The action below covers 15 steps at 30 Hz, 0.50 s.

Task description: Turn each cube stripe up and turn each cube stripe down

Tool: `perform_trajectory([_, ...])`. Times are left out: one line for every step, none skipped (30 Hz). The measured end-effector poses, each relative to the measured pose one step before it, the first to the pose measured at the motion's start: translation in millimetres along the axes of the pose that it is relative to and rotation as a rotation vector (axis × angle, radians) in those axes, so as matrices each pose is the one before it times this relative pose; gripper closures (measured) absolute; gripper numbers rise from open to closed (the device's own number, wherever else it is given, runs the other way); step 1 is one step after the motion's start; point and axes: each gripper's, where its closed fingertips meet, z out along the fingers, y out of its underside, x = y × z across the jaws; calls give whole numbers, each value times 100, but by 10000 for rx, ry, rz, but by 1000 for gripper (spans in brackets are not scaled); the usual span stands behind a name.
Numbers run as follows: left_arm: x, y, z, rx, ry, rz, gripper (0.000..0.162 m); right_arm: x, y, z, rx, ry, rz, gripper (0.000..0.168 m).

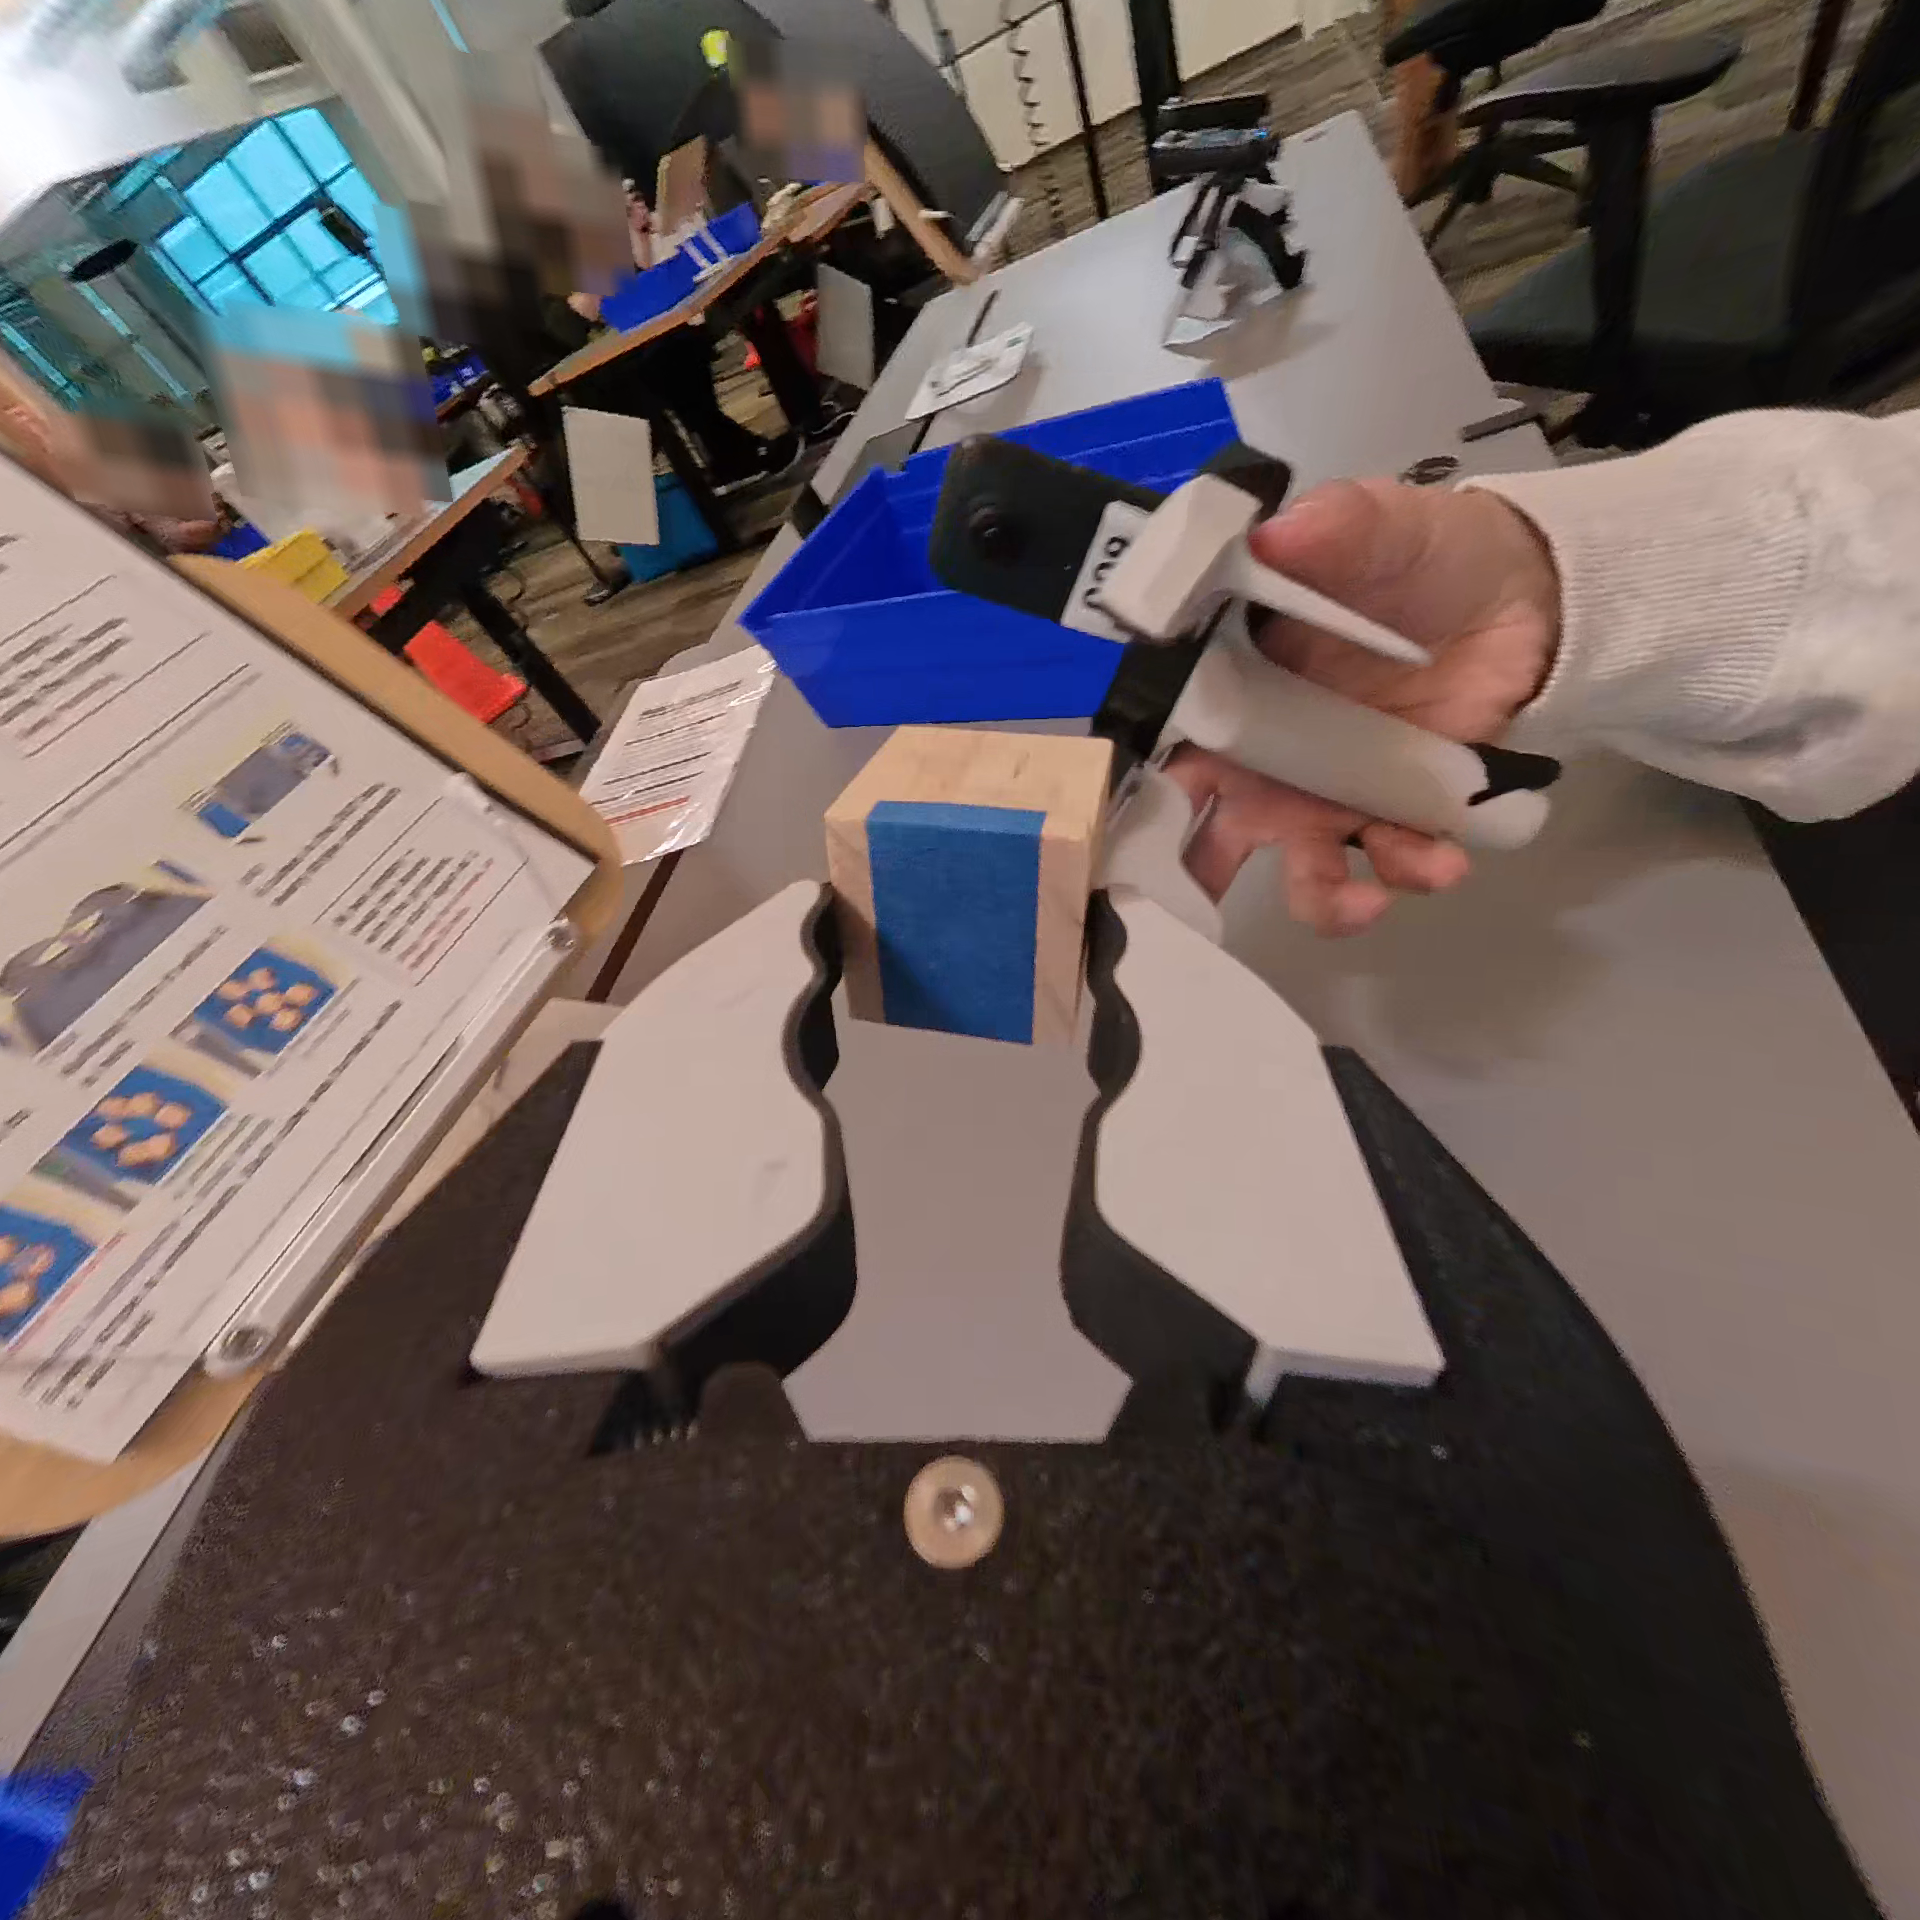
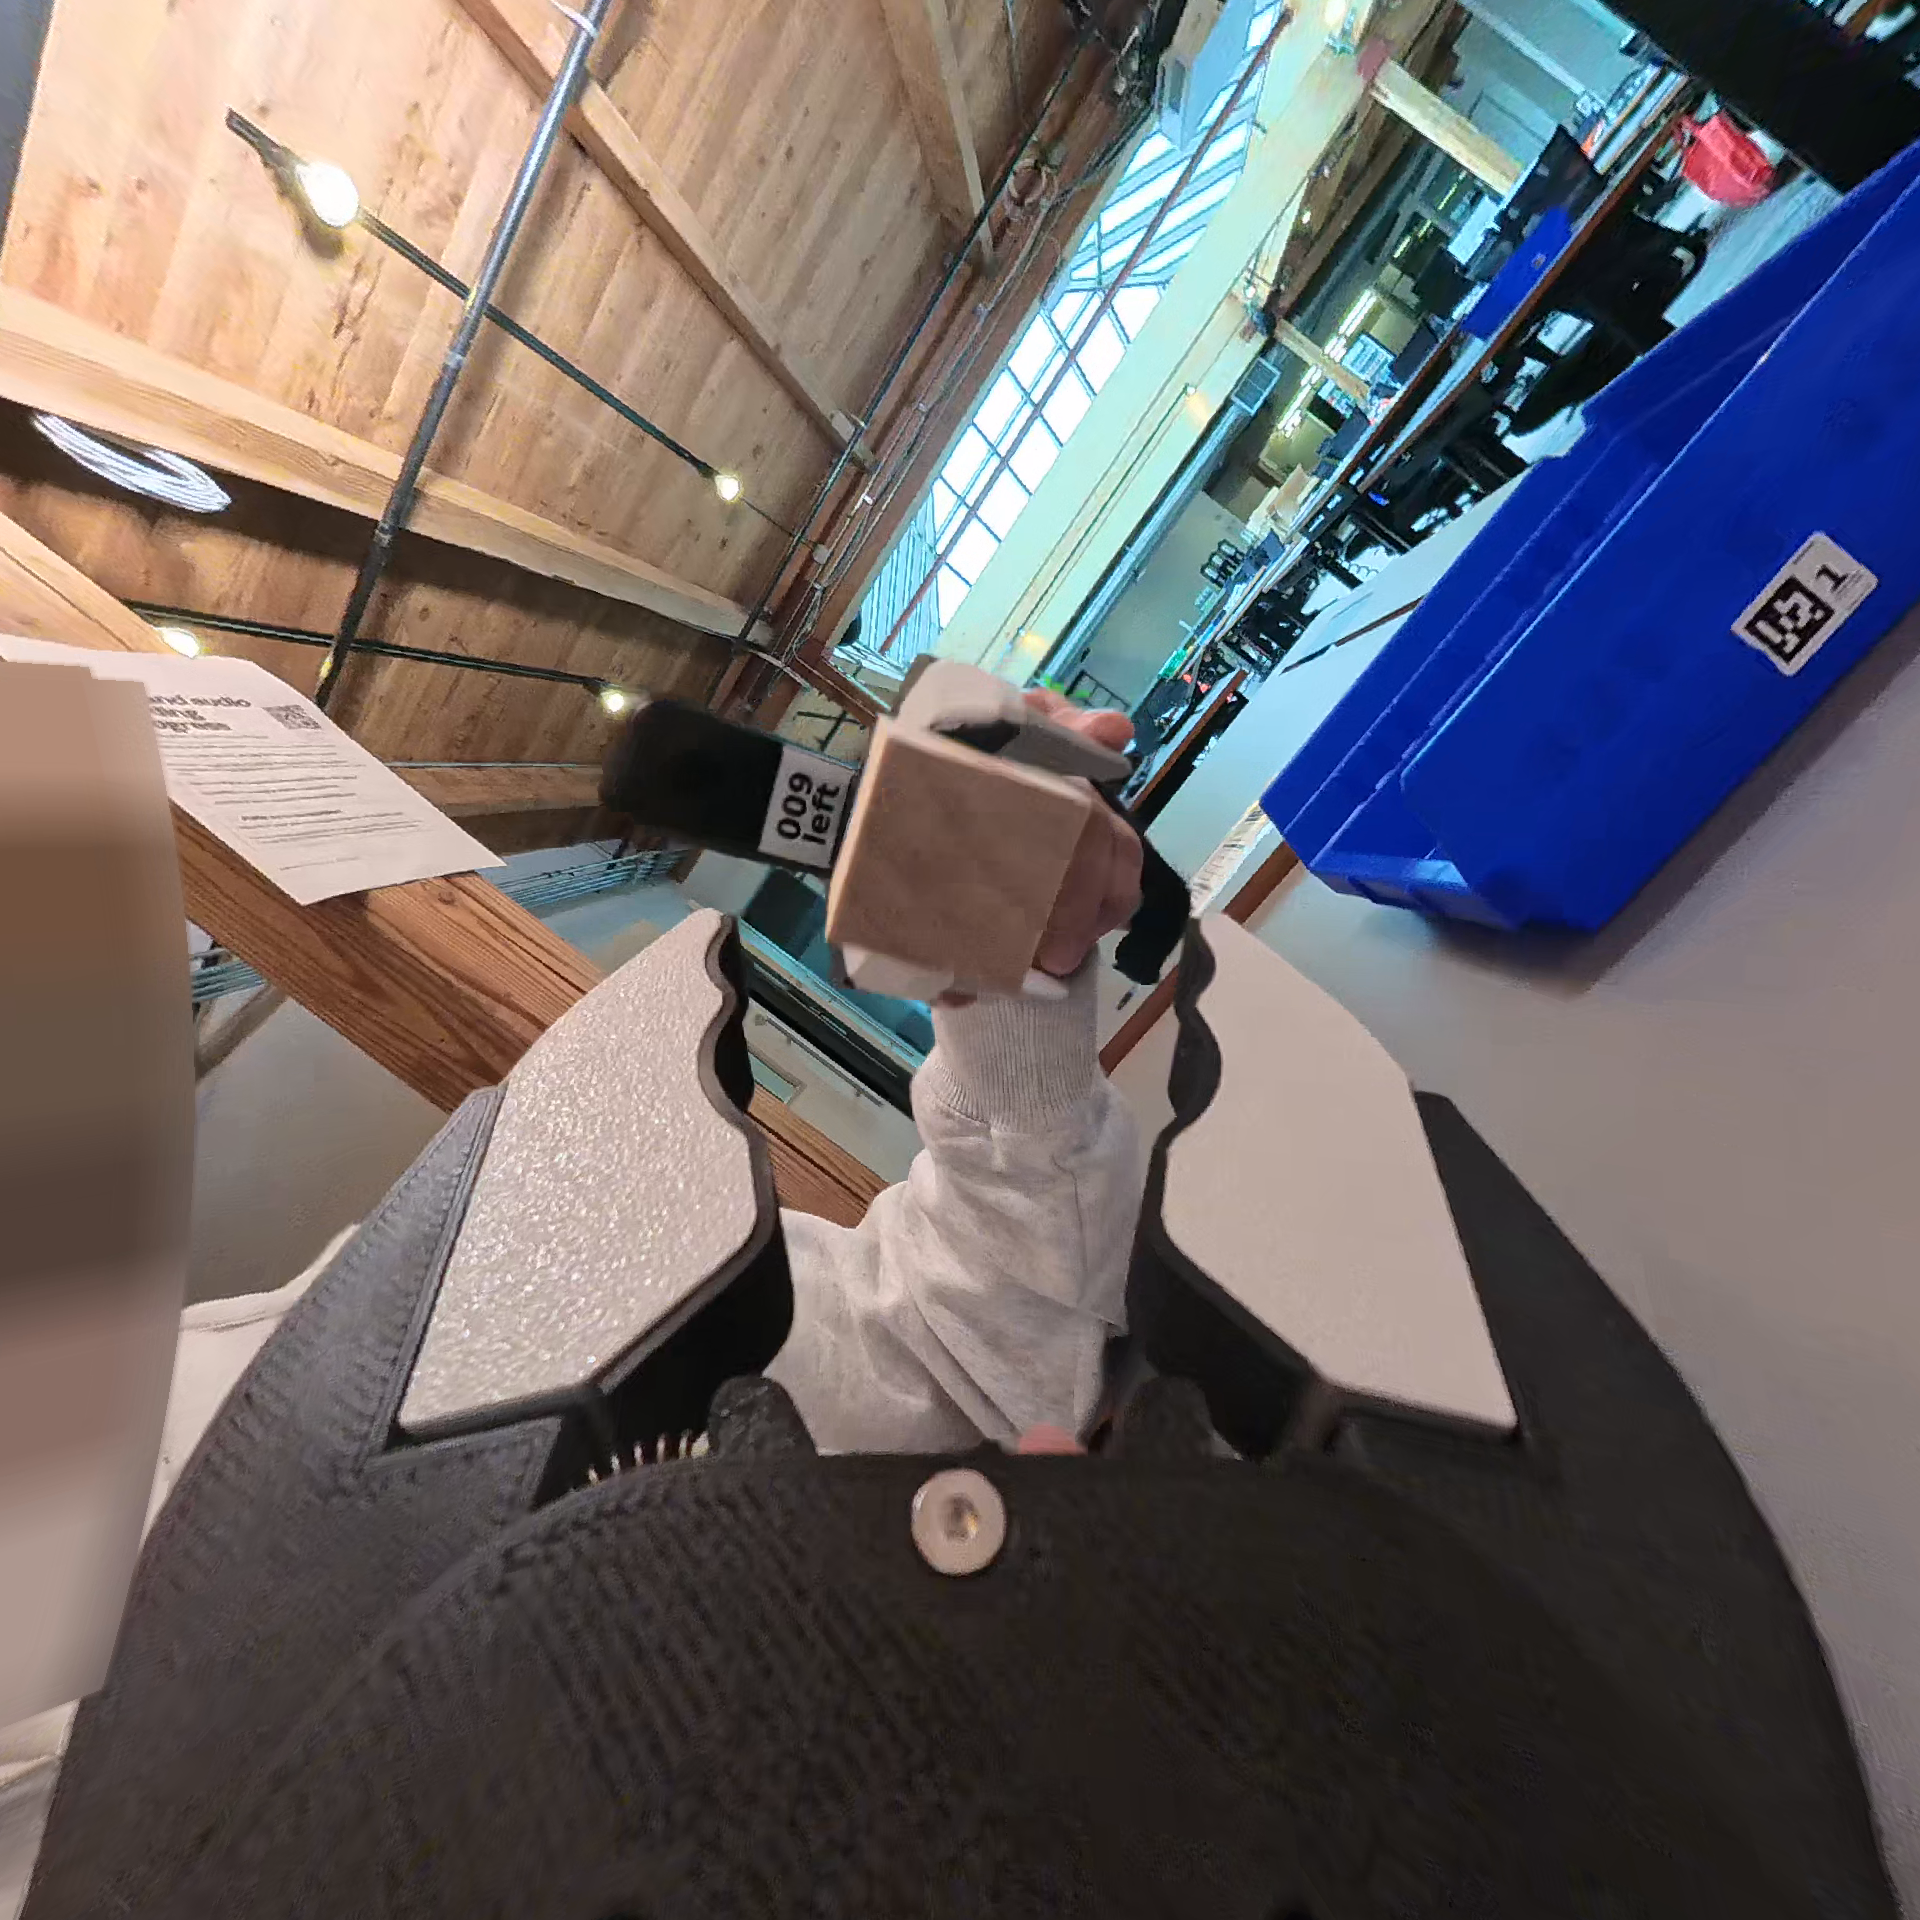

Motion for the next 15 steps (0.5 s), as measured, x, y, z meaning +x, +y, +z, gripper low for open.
perform_trajectory([501,-92,318,7,149,144,117,-71,33,0,56,-88,173,89])
perform_trajectory([428,-1,290,-54,150,94,117,-118,10,31,42,-130,172,89])
perform_trajectory([289,22,250,-63,82,72,117,-80,57,58,2,-90,141,89])
perform_trajectory([208,-50,213,-11,33,68,117,19,119,98,-60,-16,52,89])
perform_trajectory([248,-87,180,17,77,36,117,-17,119,107,-53,-21,0,89])
perform_trajectory([148,-62,163,23,26,37,117,-101,159,144,-80,-70,41,95])
perform_trajectory([26,19,147,-6,-57,56,117,-106,245,155,-147,-86,23,100])
perform_trajectory([70,139,139,-52,8,9,117,52,209,109,-150,10,-87,105])
perform_trajectory([70,119,112,-30,26,-46,117,83,66,39,-40,39,-85,119])
perform_trajectory([-43,101,88,-6,-66,-20,117,102,-125,-23,74,18,-27,119])
perform_trajectory([15,201,116,-65,-41,11,117,188,40,-77,-70,58,-8,120])
perform_trajectory([50,222,156,-83,-30,2,117,226,68,-123,-98,97,-105,120])
perform_trajectory([35,201,183,-62,-54,-19,117,233,8,-156,-32,157,-70,120])
perform_trajectory([29,84,198,25,-94,-59,117,138,-39,-151,-2,135,-28,121])
perform_trajectory([-34,-19,193,111,-119,-111,117,57,-86,-205,-14,151,-58,121])
